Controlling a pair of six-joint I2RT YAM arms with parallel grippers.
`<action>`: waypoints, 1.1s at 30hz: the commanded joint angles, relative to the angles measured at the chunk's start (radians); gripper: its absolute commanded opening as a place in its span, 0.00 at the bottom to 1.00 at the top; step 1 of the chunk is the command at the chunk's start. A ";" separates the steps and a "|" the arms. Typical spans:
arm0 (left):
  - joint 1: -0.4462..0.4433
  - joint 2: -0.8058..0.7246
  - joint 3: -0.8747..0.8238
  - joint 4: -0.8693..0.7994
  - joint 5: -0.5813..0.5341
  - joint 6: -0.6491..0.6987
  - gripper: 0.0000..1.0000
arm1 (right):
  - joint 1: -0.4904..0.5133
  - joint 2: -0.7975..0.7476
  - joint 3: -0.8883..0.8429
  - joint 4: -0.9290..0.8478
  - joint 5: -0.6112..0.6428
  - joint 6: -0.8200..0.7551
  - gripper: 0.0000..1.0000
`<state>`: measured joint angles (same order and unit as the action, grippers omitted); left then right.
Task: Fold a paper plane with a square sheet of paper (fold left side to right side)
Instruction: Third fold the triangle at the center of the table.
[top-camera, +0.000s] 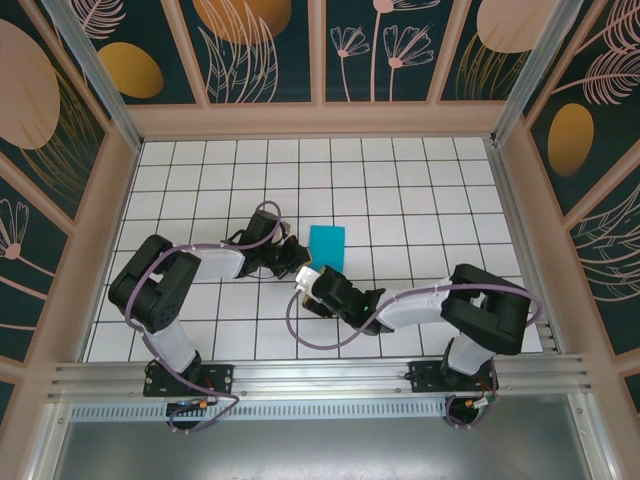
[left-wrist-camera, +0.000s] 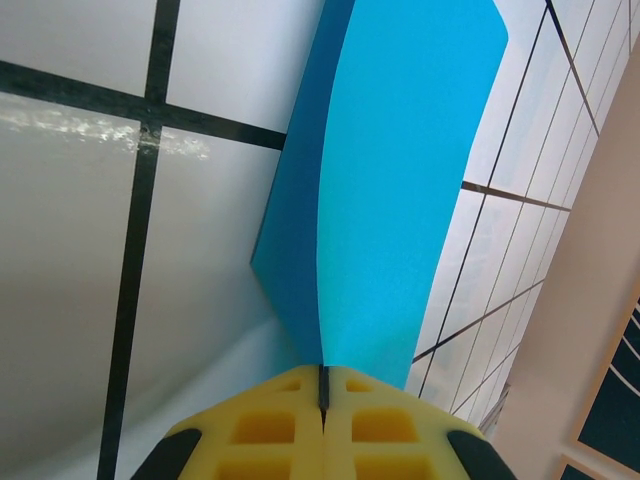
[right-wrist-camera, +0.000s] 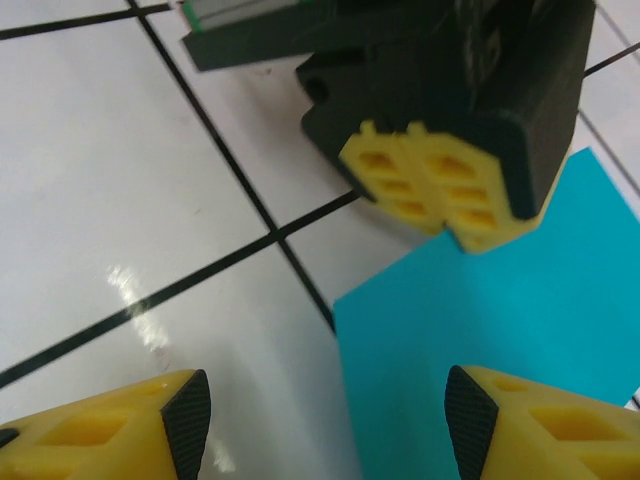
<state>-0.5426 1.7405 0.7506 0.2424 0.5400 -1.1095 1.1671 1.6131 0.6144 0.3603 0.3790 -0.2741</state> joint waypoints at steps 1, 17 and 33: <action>-0.005 -0.021 -0.007 0.013 0.011 -0.010 0.06 | 0.008 0.037 0.047 0.057 0.072 -0.058 0.66; -0.008 -0.018 -0.003 -0.002 0.005 -0.004 0.07 | -0.006 0.066 0.091 0.016 0.093 -0.040 0.18; 0.089 -0.187 -0.004 -0.191 -0.062 0.114 0.40 | -0.016 0.037 0.062 -0.027 0.038 -0.014 0.00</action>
<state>-0.4908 1.5986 0.7506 0.1253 0.4995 -1.0473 1.1591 1.6783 0.6846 0.3534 0.4393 -0.3080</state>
